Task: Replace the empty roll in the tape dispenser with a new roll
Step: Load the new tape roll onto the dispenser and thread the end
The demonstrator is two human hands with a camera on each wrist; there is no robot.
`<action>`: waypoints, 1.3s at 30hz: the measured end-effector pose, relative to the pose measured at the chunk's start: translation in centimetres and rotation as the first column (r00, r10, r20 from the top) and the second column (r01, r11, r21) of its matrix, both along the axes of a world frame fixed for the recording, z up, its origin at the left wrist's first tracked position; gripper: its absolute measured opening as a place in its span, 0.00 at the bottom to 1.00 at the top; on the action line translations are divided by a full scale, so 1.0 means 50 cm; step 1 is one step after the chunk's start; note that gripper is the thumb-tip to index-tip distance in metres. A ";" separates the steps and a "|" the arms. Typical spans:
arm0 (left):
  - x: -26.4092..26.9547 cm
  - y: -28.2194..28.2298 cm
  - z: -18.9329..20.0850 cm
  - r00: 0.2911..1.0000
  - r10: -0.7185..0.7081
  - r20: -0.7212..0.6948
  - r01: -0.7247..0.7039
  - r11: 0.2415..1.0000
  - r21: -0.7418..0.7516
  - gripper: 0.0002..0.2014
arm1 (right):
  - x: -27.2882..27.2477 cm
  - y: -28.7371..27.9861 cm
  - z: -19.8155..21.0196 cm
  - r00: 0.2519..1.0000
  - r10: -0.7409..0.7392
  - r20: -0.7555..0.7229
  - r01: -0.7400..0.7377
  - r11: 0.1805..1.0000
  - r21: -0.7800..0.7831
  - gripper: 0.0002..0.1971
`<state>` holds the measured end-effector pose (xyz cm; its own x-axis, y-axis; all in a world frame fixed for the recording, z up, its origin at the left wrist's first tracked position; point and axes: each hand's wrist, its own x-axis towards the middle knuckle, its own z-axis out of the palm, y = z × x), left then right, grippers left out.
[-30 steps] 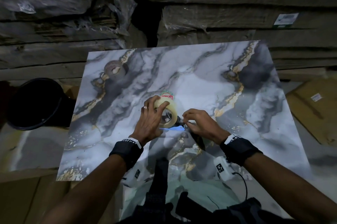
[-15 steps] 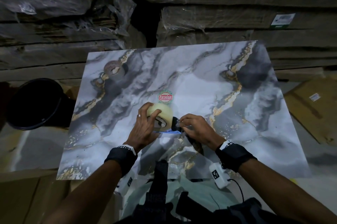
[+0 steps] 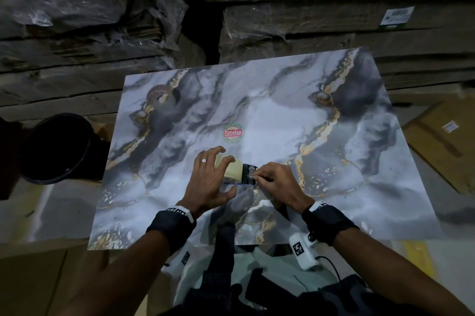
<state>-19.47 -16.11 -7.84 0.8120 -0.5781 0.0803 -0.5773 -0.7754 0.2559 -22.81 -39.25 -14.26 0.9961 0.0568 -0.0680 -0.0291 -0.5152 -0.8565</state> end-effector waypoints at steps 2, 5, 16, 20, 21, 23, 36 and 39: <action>0.006 -0.020 0.016 0.999 -0.038 0.027 0.036 0.998 0.047 0.33 | -0.005 0.002 -0.003 0.996 -0.054 -0.077 0.062 0.993 0.102 0.07; 0.023 -0.050 0.024 0.996 -0.084 0.003 0.082 0.977 0.197 0.37 | -0.005 0.003 0.002 0.973 -0.131 -0.188 0.172 0.959 0.224 0.06; 0.066 -0.151 0.022 0.988 -0.092 -0.127 0.152 0.756 0.636 0.19 | 0.004 0.033 0.019 0.918 -0.248 -0.310 0.324 0.919 0.224 0.04; 0.068 -0.159 0.021 0.986 -0.082 -0.142 0.154 0.756 0.636 0.15 | -0.001 0.035 0.024 0.915 -0.263 -0.306 0.329 0.925 0.189 0.11; 0.068 -0.159 0.021 0.986 -0.082 -0.142 0.154 0.755 0.637 0.14 | -0.002 0.034 0.026 0.916 -0.262 -0.303 0.328 0.926 0.190 0.11; 0.069 -0.157 0.021 0.987 -0.083 -0.137 0.151 0.756 0.637 0.14 | -0.006 0.032 0.030 0.917 -0.252 -0.310 0.325 0.921 0.214 0.09; 0.087 -0.098 0.034 0.987 -0.126 -0.102 0.162 0.778 0.606 0.28 | -0.033 0.015 0.034 0.888 -0.276 -0.369 0.419 0.817 0.397 0.04; 0.084 -0.095 0.032 0.986 -0.119 -0.119 0.167 0.770 0.616 0.23 | -0.050 -0.015 0.030 0.867 -0.289 -0.406 0.459 0.781 0.424 0.05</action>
<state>-15.25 -20.83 -6.22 0.7055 -0.5920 -0.3895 -0.6938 -0.6890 -0.2095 -25.32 -40.00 -12.77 0.8763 -0.2059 -0.4356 -0.4285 0.0806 -0.9000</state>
